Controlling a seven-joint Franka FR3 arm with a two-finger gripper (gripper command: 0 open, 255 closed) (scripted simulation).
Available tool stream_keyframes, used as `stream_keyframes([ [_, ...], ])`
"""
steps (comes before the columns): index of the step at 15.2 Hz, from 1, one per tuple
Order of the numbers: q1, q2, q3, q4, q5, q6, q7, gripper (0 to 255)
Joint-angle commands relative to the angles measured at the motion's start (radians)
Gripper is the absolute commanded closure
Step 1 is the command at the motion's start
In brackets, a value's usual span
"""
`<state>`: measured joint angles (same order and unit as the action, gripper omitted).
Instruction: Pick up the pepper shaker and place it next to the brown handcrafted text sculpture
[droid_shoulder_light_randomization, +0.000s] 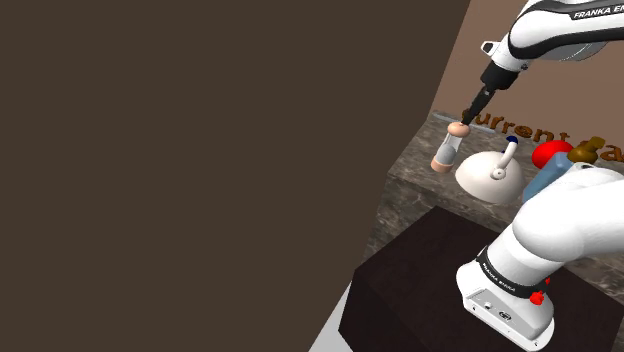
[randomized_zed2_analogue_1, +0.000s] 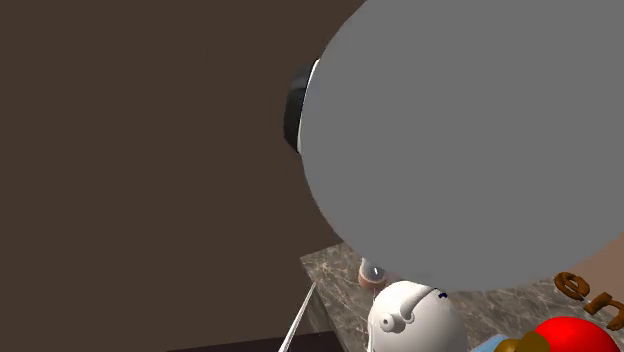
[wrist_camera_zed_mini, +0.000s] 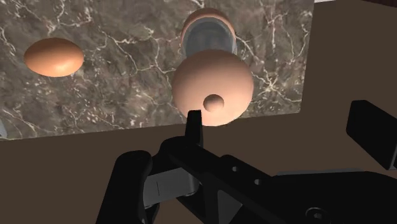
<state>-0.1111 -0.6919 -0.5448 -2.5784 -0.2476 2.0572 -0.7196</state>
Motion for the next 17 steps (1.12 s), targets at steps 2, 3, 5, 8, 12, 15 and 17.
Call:
stream_keyframes([
  [2,0.011,0.077,-0.091,0.012,-0.016,0.074,-0.093,0],
  [3,0.014,0.088,-0.103,0.014,-0.017,0.084,-0.105,0],
  [5,0.018,0.104,-0.113,-0.002,-0.018,0.116,-0.108,0],
  [8,0.026,0.13,-0.13,-0.025,-0.017,0.165,-0.111,0],
  [12,0.035,0.155,-0.145,-0.043,-0.015,0.208,-0.116,0],
  [15,0.035,0.155,-0.145,-0.043,-0.015,0.208,-0.116,0],
  [17,0.035,0.155,-0.145,-0.043,-0.015,0.208,-0.116,0],
])
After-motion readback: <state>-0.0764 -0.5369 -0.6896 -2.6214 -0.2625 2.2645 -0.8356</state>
